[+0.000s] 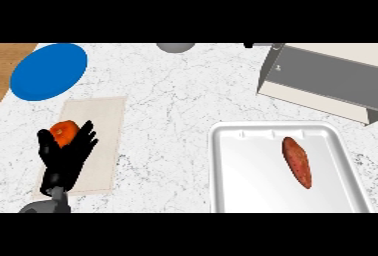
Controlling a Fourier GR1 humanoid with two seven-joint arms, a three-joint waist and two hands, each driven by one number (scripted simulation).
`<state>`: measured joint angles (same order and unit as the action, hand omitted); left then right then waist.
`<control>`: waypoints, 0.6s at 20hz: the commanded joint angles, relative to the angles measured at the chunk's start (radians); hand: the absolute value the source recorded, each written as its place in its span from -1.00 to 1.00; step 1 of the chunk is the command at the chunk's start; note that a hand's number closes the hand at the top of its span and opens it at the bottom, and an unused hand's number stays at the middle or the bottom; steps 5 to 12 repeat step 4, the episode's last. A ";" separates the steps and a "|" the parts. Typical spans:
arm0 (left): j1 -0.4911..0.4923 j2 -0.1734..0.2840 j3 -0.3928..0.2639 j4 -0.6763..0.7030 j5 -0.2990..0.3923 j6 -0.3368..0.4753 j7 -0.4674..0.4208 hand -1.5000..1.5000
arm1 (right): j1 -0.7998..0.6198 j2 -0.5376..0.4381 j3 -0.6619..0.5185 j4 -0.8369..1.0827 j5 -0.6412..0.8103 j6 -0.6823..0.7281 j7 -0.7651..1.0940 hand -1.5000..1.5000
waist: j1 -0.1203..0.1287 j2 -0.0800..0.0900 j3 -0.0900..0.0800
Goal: Pick the can from the tray and place it in the tiered shelf
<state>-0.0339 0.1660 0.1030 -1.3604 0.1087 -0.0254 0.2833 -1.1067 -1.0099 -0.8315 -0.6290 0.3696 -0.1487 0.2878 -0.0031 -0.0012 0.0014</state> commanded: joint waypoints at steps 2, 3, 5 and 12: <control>-0.001 -0.012 -0.012 -0.017 -0.012 0.016 0.025 0.00 | 0.106 -0.092 -0.058 0.022 -0.098 0.122 -0.024 -1.00 | 0.002 0.001 -0.001; 0.020 0.009 0.005 -0.059 0.020 -0.014 0.039 0.00 | 0.115 -0.156 -0.085 0.074 -0.111 0.162 -0.065 -1.00 | 0.008 0.002 0.000; 0.000 -0.013 0.002 0.049 -0.014 0.003 -0.042 0.00 | 0.155 -0.177 -0.113 0.086 -0.132 0.197 -0.090 -1.00 | -0.004 0.004 0.000; 0.000 -0.013 0.002 0.049 -0.014 0.003 -0.042 0.00 | 0.155 -0.177 -0.113 0.086 -0.132 0.197 -0.090 -1.00 | -0.004 0.004 0.000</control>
